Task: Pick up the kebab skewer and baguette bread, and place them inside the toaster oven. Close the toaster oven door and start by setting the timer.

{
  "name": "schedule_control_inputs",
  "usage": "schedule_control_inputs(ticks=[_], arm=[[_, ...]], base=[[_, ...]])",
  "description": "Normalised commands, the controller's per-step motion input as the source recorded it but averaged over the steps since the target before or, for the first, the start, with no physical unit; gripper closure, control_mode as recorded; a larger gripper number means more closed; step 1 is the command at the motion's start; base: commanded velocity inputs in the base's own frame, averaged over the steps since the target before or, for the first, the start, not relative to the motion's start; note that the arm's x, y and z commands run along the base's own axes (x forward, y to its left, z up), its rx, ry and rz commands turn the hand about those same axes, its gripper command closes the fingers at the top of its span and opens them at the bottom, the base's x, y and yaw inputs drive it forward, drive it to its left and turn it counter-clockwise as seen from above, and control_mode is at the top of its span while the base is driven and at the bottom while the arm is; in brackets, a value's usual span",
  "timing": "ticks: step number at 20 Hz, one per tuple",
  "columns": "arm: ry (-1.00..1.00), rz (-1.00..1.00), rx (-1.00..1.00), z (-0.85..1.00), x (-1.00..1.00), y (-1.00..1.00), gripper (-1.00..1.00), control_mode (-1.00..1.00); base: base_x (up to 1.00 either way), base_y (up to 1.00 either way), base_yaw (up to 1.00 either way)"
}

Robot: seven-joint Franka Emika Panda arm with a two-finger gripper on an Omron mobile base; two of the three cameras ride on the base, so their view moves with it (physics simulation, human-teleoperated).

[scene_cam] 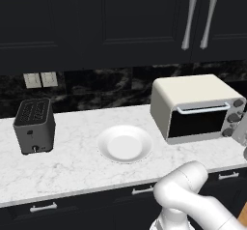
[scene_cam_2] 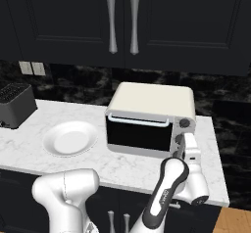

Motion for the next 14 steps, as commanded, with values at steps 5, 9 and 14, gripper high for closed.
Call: schedule_control_inputs(ticks=[5, 9, 14], arm=[[0.00, -0.04, -0.01, -0.04, 0.00, 0.13, -1.00, -1.00], [0.00, -0.04, -0.01, -0.04, 0.04, 0.24, -1.00, -1.00], [0.00, -0.03, 0.00, -0.02, 0.05, 0.15, -1.00, -1.00]], base=[[0.00, 0.00, 0.00], [0.00, 0.00, 0.00], [0.00, 0.00, 0.00]])
